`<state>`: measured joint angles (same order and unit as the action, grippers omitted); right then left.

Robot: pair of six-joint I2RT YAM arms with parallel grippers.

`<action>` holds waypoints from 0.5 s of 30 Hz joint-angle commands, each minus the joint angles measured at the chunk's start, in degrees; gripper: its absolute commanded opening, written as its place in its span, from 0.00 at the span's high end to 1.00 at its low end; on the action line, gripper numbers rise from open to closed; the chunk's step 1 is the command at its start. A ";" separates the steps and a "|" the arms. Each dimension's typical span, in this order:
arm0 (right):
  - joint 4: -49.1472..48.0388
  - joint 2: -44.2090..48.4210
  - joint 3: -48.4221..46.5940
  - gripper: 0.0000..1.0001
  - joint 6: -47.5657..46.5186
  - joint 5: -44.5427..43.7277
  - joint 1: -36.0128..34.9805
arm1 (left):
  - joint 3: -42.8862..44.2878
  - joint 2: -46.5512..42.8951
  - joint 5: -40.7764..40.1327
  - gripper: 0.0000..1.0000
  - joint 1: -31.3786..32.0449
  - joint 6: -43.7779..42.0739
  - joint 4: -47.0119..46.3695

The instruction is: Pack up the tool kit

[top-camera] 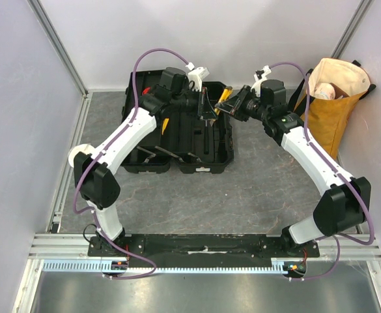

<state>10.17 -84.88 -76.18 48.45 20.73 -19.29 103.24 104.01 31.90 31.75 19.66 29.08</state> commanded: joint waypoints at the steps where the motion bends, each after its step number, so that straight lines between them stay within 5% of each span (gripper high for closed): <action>1: -1.57 -0.20 -3.89 0.74 -0.89 1.16 -0.40 | 2.93 0.50 -0.26 0.98 -0.11 0.47 -0.34; 4: -1.21 0.42 -3.80 0.32 -1.60 -1.56 -0.49 | 3.81 0.15 -0.96 0.98 -0.11 0.38 0.71; 5: -1.12 0.94 -3.54 0.11 -1.95 -3.14 -0.40 | 4.07 -0.12 -1.40 0.98 -0.19 0.20 1.15; 6: -1.21 1.47 -3.27 0.02 -2.65 -4.46 -0.49 | 4.51 -0.21 -2.19 0.98 -0.11 -0.15 1.59; 15: -0.25 4.20 -2.57 0.02 -7.40 -11.32 -0.05 | 3.55 -3.37 -5.01 0.98 -10.11 3.45 5.64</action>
<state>10.35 -83.20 -77.30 44.21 12.95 -19.64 106.02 104.27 28.69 28.36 19.99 32.97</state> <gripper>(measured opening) 0.979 0.062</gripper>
